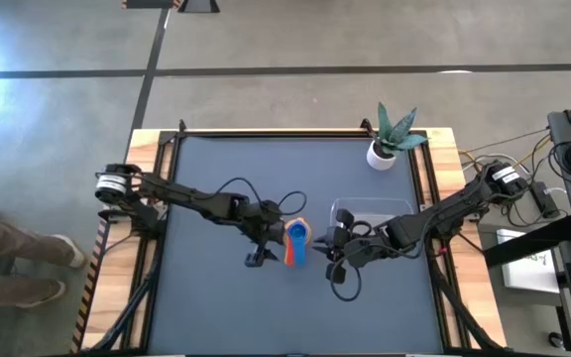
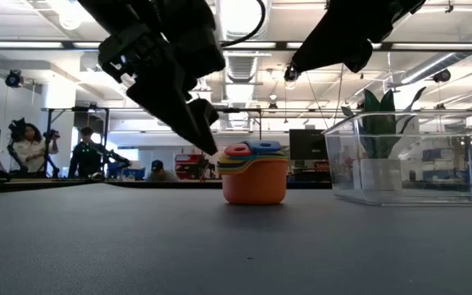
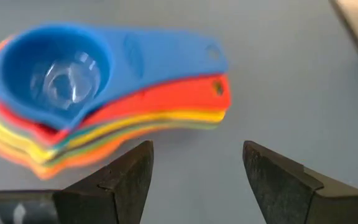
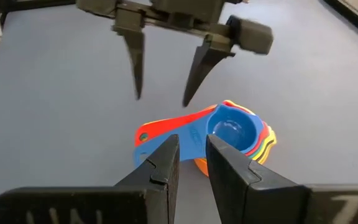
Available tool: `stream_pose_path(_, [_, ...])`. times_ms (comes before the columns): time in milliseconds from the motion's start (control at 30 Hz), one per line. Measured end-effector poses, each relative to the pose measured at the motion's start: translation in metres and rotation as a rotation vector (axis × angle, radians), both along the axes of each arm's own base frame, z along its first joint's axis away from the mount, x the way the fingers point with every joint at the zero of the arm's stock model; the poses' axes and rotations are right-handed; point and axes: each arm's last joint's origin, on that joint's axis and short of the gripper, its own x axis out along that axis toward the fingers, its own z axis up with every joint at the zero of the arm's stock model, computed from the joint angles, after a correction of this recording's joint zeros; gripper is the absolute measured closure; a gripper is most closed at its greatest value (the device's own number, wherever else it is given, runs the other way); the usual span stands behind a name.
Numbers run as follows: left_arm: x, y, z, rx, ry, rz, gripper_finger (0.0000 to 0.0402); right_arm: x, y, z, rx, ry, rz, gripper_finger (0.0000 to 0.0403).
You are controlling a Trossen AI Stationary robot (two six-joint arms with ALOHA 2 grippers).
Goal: Nest measuring cups in basket
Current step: Adjust the stacked measuring cups
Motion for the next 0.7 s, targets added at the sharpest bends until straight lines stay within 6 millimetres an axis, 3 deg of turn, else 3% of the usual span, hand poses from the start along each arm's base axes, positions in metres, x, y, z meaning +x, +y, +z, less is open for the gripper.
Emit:
stream_pose_path(333, [-0.002, -0.01, -0.014, -0.027, 0.116, 0.064, 0.0171, 0.0, 0.0, 0.0, 0.007, 0.006, 0.017, 0.0335])
stream_pose_path(700, [0.013, -0.024, -0.034, -0.098, 0.061, -0.009, 0.0171, 0.0, 0.0, 0.0, 0.004, 0.006, 0.016, 0.0335])
